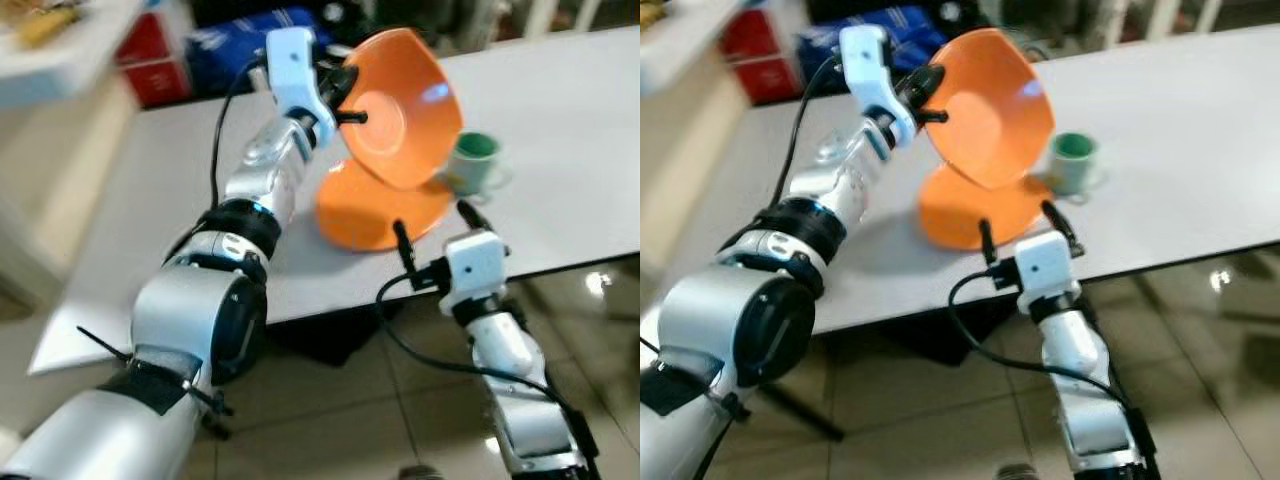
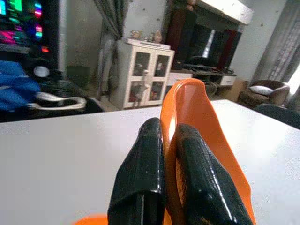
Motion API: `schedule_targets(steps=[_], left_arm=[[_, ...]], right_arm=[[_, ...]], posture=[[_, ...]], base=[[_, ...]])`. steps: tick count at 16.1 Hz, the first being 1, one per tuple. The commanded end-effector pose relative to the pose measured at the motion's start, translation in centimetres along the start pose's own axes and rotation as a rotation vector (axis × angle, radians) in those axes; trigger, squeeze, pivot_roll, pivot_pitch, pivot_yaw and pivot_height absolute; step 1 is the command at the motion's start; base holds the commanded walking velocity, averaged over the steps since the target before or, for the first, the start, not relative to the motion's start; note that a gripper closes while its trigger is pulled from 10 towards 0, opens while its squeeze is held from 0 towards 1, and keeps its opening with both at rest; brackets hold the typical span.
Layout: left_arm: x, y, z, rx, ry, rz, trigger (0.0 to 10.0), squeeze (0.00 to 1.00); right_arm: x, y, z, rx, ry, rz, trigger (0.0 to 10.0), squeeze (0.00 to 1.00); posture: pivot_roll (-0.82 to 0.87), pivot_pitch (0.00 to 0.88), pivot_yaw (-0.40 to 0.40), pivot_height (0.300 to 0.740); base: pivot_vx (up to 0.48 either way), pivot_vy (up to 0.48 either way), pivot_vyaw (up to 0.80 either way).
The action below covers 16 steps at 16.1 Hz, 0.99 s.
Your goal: Setting the table
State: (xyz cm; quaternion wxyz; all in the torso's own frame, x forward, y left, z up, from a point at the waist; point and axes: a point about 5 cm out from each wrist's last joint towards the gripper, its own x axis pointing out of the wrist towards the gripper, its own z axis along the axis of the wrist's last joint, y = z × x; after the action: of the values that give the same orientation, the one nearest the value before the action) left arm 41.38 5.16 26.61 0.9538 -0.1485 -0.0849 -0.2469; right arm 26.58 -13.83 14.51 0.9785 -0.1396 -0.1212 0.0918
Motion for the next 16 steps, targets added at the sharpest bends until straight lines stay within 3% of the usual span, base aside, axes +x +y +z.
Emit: schedule_targets(steps=[1, 6, 12, 16], left_arm=[[0.5, -1.2, 0.8, 0.011, -0.032, -0.03, 0.0, 1.0], [0.5, -1.1, 0.5, -0.015, -0.015, -0.013, 0.0, 1.0], [0.0, 0.7, -0.3, -0.185, 0.015, 0.124, 0.0, 1.0], [-0.5, 2.1, -0.9, -0.25, 0.031, 0.195, 0.0, 1.0]], right_arm=[[-0.1, -0.3, 0.0, -0.009, 0.008, -0.006, 10.0, 0.0], [-0.3, -0.4, 0.0, -0.009, 0.009, -0.009, 10.0, 0.0], [-0.7, -0.7, -0.1, -0.021, 0.019, -0.004, 10.0, 0.0], [-1.0, -0.8, -0.1, -0.026, 0.024, -0.002, 10.0, 0.0]], posture=[[-0.27, 0.016, 0.143, 0.74], [-0.27, 0.02, 0.142, 0.74], [-0.29, 0.02, 0.137, 0.74], [-0.29, 0.027, 0.132, 0.74]], base=[[0.0, 0.0, 0.0], [0.0, 0.0, 0.0], [0.0, 0.0, 0.0], [0.0, 0.0, 0.0]])
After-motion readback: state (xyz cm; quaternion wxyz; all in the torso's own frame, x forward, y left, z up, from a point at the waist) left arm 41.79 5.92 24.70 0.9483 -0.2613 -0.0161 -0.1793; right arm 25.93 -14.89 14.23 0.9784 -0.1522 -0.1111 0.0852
